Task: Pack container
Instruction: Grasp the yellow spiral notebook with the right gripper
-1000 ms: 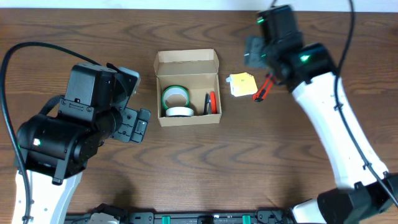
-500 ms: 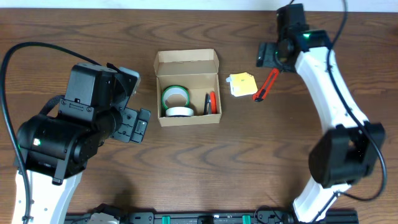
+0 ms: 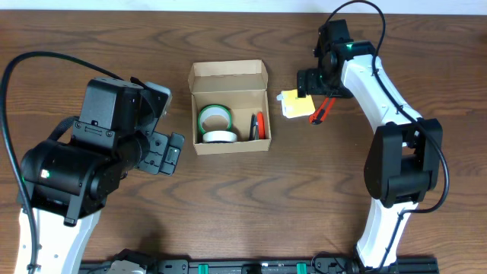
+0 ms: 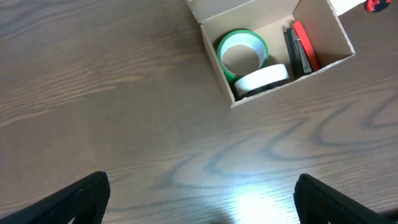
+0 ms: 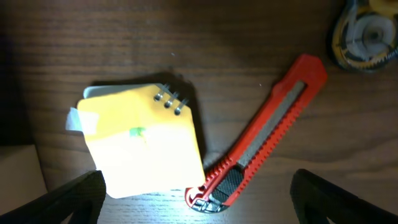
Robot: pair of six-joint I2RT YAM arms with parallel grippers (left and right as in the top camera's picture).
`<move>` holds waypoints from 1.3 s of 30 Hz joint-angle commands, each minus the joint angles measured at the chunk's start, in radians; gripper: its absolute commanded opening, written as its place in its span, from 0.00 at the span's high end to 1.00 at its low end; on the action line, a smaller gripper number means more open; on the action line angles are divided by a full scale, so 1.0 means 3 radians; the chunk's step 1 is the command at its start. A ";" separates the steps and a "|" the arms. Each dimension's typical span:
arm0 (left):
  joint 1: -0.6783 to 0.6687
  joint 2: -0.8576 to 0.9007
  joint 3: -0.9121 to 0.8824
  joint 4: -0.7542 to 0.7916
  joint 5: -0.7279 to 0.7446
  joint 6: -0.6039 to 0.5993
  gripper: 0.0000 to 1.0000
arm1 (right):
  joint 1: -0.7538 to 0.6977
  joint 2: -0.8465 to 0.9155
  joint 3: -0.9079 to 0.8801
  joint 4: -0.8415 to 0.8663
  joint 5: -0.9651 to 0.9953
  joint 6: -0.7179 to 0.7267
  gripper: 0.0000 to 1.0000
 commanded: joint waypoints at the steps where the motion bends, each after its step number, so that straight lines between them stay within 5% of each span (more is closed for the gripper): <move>1: 0.0001 0.0011 0.0008 -0.0003 -0.0024 -0.0015 0.05 | -0.0008 0.0023 -0.0010 0.0010 -0.0158 -0.0098 0.04; 35: 0.0001 0.0011 0.0008 -0.0001 -0.0024 -0.0015 0.05 | 0.0258 0.0613 -0.0011 0.0254 -0.0228 -0.0581 0.01; 39: 0.0001 0.0011 0.0008 -0.0003 -0.0024 -0.0015 0.05 | 0.0271 0.0613 -0.0011 0.0266 -0.0182 -0.0580 0.14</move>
